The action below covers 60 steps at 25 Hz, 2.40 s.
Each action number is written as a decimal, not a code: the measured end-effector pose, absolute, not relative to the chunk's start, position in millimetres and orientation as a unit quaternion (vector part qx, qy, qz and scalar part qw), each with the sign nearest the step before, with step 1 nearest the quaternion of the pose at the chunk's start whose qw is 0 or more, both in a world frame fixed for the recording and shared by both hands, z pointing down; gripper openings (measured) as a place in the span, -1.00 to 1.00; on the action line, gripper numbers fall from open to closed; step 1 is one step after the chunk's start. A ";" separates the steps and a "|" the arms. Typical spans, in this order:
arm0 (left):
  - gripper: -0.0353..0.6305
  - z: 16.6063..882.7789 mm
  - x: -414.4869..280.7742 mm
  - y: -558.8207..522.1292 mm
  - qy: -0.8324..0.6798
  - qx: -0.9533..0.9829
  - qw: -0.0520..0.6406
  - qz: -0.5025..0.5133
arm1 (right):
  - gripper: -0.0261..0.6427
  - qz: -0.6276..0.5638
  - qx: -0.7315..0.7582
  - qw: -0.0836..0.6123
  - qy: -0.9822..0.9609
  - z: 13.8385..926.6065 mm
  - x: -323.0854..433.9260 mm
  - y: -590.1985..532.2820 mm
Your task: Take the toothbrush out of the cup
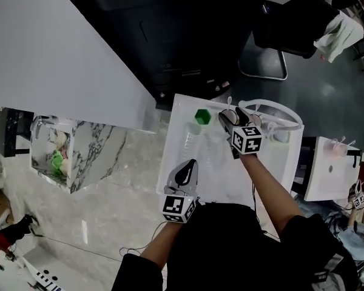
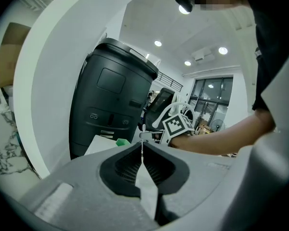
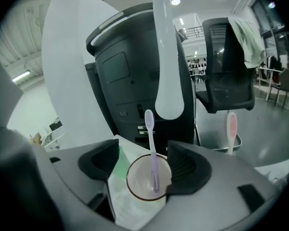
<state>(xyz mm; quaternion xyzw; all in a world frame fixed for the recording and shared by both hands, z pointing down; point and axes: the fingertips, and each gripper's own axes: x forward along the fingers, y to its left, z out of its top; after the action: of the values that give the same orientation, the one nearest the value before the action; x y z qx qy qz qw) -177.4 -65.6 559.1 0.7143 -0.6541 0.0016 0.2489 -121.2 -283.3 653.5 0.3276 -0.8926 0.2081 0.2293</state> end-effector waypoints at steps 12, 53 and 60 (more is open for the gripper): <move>-0.82 571.8 -175.0 -61.3 -0.659 0.702 0.269 -0.005 | -0.59 0.173 0.328 0.275 -0.887 674.0 -126.8 -294.9; -0.82 515.7 -132.8 -44.0 -0.698 0.690 0.192 0.010 | -0.83 0.094 0.288 0.119 -0.945 484.7 -48.9 -202.9; -0.82 521.8 -126.4 -39.4 -0.714 0.674 0.192 0.015 | -0.83 0.147 0.265 0.113 -0.946 510.0 -13.8 -154.9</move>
<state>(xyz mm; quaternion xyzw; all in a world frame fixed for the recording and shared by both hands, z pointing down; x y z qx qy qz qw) -126.4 -39.4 521.8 0.6735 -0.7136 0.0150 0.1922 -13.8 -154.9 510.0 0.2649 -0.9462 0.1474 0.1128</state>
